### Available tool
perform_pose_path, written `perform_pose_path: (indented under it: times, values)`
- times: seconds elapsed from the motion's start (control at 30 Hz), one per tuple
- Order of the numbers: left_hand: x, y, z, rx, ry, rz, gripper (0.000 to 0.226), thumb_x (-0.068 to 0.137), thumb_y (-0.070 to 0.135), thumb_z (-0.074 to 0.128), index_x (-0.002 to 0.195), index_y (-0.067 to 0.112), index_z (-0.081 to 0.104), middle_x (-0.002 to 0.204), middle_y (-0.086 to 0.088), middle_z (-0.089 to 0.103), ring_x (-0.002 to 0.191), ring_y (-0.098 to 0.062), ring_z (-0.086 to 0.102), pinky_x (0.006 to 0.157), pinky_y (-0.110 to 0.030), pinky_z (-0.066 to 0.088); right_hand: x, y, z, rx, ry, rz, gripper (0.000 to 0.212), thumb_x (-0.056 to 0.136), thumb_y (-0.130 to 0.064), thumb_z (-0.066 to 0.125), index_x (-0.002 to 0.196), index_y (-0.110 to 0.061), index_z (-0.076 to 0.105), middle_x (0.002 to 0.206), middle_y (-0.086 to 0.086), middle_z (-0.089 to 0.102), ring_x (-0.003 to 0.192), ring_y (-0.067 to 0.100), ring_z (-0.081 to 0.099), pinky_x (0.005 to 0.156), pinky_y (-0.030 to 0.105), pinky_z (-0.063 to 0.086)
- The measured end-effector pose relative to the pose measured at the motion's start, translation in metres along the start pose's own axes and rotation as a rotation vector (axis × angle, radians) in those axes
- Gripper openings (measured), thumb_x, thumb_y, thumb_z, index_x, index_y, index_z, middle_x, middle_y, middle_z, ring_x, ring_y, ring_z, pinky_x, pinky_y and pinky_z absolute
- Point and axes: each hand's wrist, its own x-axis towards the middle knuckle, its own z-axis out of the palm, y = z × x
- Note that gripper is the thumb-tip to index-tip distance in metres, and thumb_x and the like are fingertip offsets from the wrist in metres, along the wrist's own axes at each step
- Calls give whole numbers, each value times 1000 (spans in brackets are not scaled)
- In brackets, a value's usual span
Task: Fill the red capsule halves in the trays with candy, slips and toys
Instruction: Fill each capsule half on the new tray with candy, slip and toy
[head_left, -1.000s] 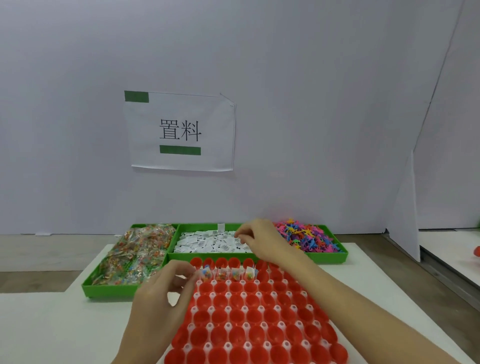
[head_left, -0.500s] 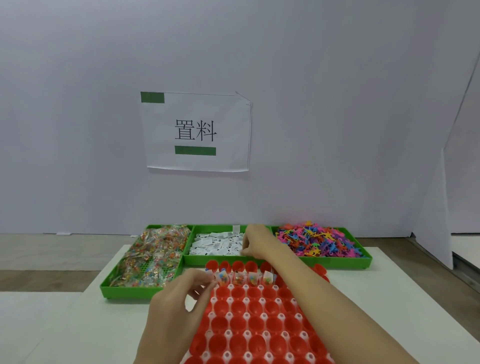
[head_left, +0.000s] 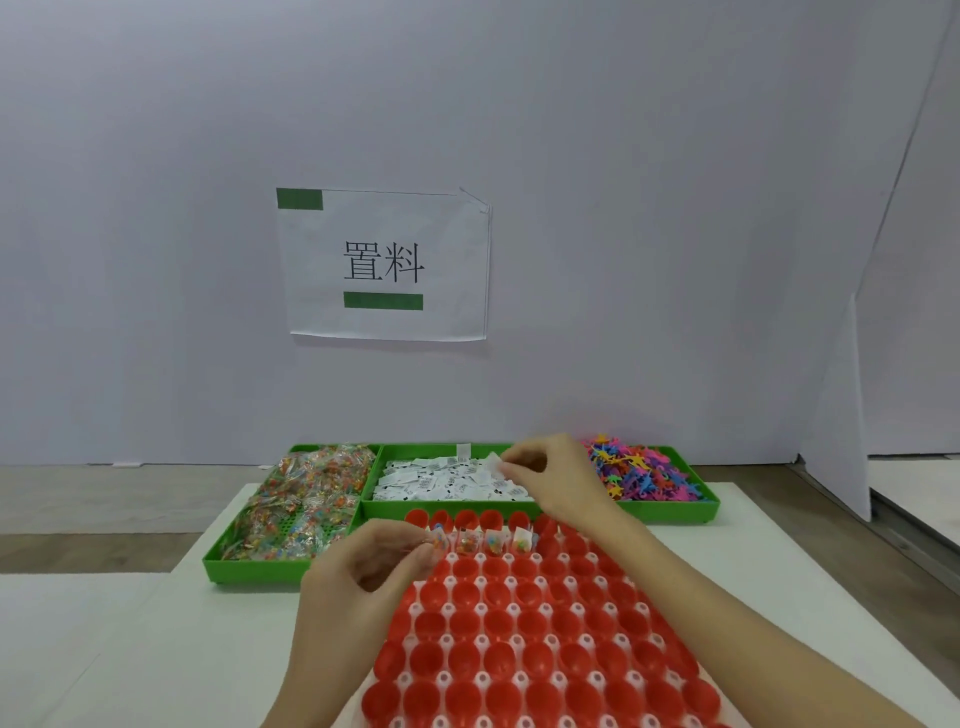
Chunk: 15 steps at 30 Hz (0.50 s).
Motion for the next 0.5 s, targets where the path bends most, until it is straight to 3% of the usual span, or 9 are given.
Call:
perform_pose_path:
  times: [0.1,0.27,0.5]
  values:
    - [-6,10,10,-120,-89,-89,16,80,13,81,88,26,82,86,-7,80,83,-23,79,78,-24,61,-59,-6,-15,131,-2,-38,11,93,-21,74,100,-25,80,88,-16,76,86,0,70,78,14,54]
    - [-17,17,22,-66,-238,-34,31,85,0,76,100,26,84,95,-10,77,88,-22,75,85,-29,61,-128,-5,-21,204,58,-10,12,92,-24,73,97,-34,80,93,-17,76,92,6,70,82,23,57]
    - [-27,21,31,13,-339,25,40,79,23,80,112,45,74,92,-1,78,88,-20,75,83,-26,60,-145,-7,-11,201,49,-77,21,91,-19,76,94,-41,77,89,-20,74,88,5,70,73,14,54]
